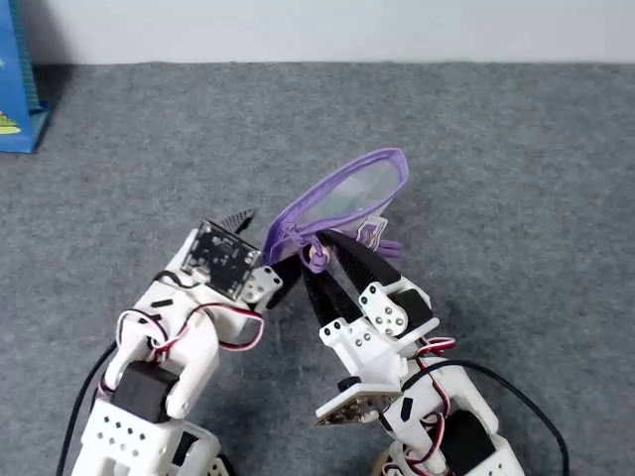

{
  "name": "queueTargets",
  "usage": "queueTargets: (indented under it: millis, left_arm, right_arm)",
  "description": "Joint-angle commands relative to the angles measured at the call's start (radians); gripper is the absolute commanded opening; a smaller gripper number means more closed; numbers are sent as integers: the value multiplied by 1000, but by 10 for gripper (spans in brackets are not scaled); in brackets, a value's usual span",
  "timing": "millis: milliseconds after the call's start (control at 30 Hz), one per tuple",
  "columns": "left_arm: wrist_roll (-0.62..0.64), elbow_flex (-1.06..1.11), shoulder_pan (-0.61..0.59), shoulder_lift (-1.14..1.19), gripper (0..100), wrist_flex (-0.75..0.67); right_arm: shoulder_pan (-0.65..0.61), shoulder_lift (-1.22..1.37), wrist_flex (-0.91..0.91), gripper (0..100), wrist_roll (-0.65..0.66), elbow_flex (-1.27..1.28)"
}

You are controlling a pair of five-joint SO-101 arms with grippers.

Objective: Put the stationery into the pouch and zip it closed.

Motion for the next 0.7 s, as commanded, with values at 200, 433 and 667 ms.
queueTargets:
  millis: [200, 433, 667]
  left_arm:
    - [9, -13, 69, -12, 181, -29]
    - [8, -10, 69, -14, 24, -26]
    - [11, -18, 69, -14, 12, 21]
  right_arm:
    - [10, -22, -16, 7, 2, -77]
    - [19, -22, -18, 7, 2, -77]
    - [119, -22, -28, 7, -66, -80]
